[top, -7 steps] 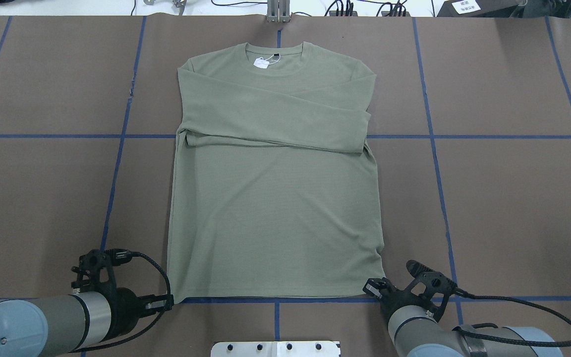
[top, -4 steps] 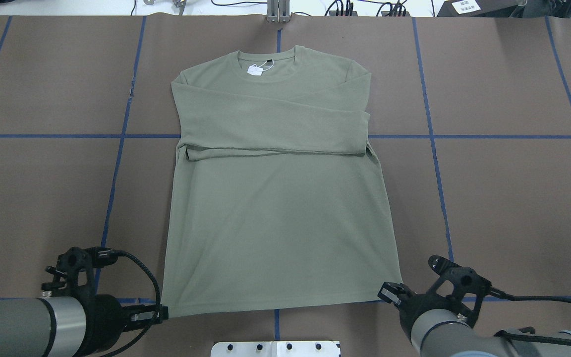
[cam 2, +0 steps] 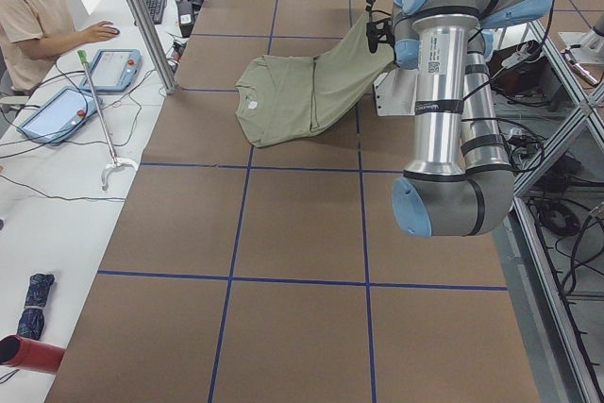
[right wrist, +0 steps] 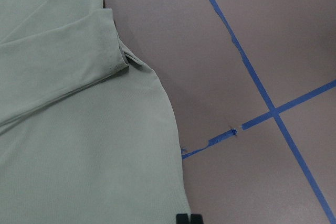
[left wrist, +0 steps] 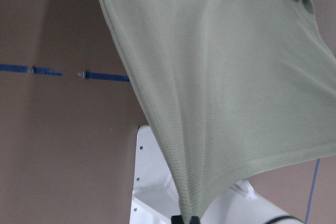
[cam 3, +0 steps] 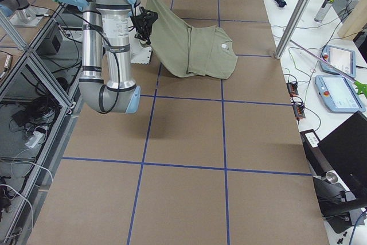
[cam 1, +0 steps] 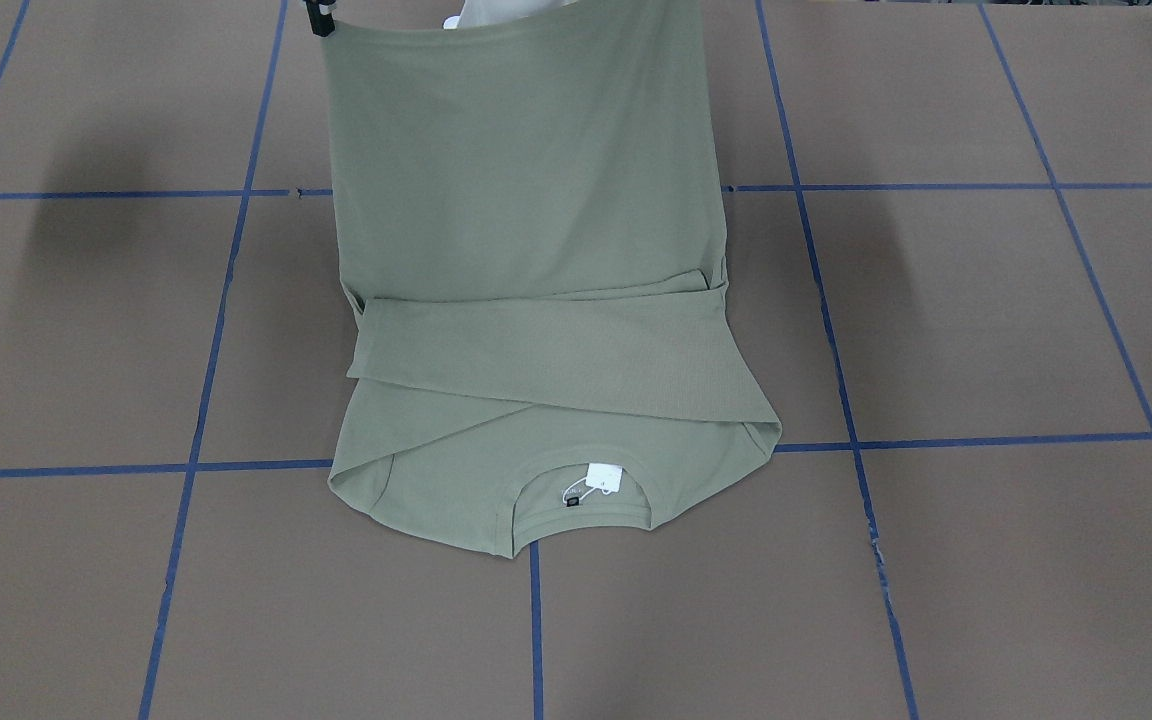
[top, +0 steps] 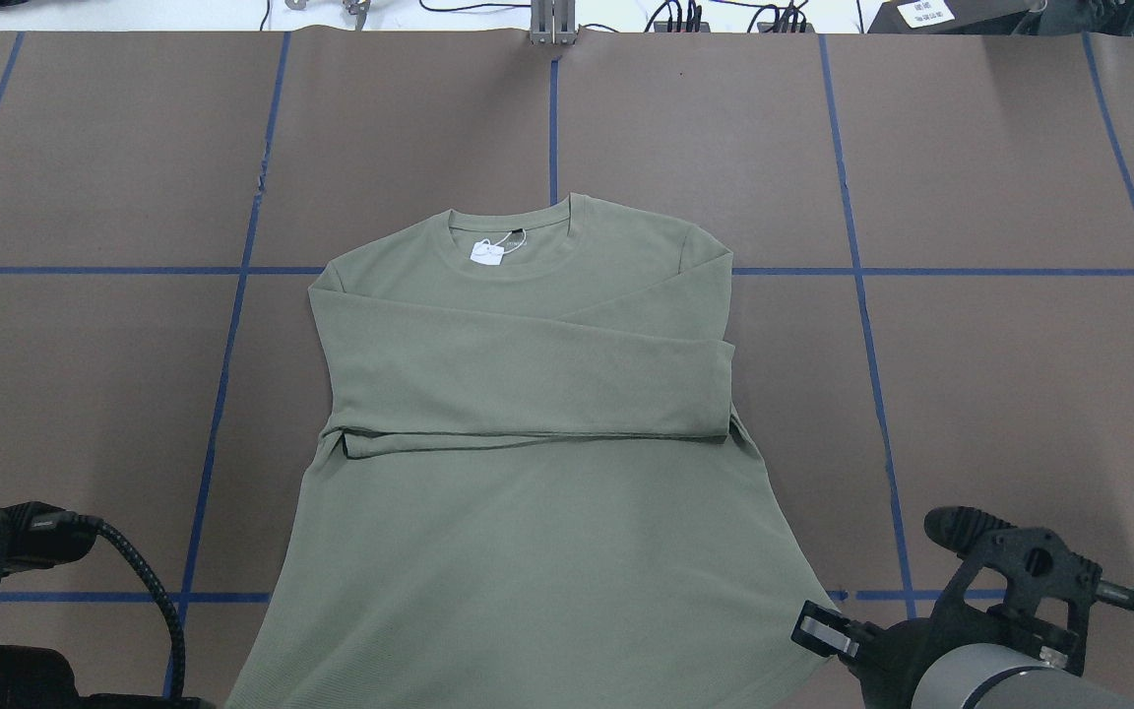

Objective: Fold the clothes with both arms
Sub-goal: 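Lift the hem with both grippers and carry it over toward the collar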

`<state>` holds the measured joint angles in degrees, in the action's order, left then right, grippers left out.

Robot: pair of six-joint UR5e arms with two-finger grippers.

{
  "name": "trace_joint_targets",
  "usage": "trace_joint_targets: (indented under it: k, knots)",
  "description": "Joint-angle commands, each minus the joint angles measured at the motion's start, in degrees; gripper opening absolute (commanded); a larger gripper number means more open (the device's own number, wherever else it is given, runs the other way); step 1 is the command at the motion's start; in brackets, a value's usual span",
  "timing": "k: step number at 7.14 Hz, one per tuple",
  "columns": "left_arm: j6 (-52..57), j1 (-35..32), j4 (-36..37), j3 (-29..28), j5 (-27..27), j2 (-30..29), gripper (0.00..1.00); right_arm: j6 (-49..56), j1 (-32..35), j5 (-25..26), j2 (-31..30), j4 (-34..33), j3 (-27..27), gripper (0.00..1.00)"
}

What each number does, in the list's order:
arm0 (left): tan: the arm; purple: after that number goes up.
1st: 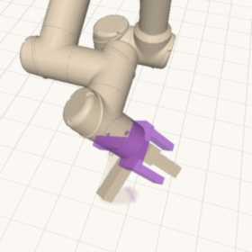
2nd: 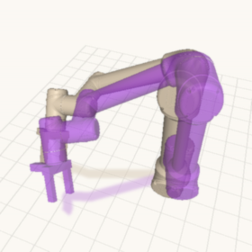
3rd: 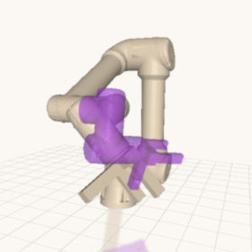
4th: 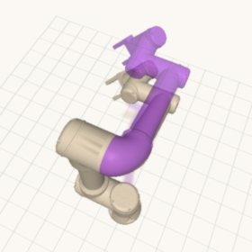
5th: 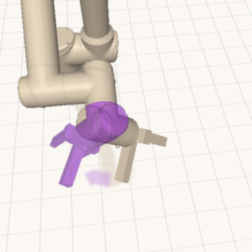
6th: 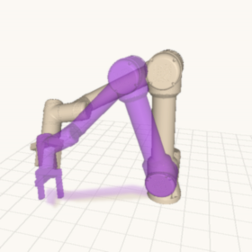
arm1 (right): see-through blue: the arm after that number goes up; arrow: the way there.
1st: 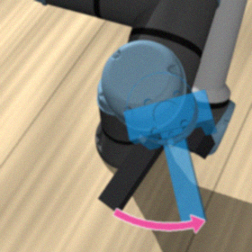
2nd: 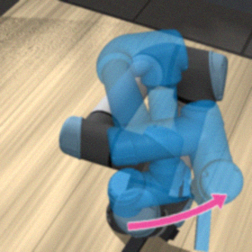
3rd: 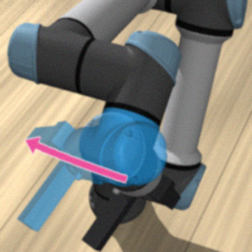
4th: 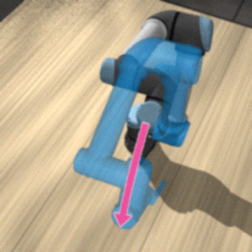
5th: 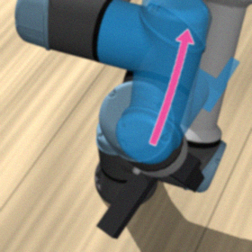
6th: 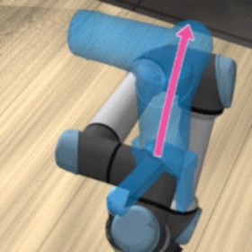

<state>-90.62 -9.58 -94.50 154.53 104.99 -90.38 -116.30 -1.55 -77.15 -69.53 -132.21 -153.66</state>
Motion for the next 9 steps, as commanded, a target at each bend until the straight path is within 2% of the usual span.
trace_joint_targets:
  k: [1, 3, 5, 7, 9]
  knots:
    - [10.24, -8.04, 1.16, -8.31, 0.83, -5.9, 0.0, 11.13, 8.01, -1.51, 4.48, -1.13, 4.12, 0.0]
    - [18.15, -16.74, 1.16, -21.57, 0.74, -14.69, 0.0, 17.32, 16.1, -2.2, 5.46, 11.03, 15.7, 0.0]
    - [24.93, -26.15, 1.24, -30.22, 0.91, -20.51, 0.0, 24.34, 26.81, -8.15, 7.12, 20.12, 25.82, 0.0]
    - [30.81, -33.01, 1.16, -35.94, 1.0, -22.98, 0.0, 27.25, 32.55, -8.54, 11.33, 24.44, 34.53, 0.0]
    - [33.93, -35.51, -2.33, -47.42, 0.74, -26.4, 0.0, 29.29, 36.17, -9.94, 13.36, 33.54, 46.02, 0.0]
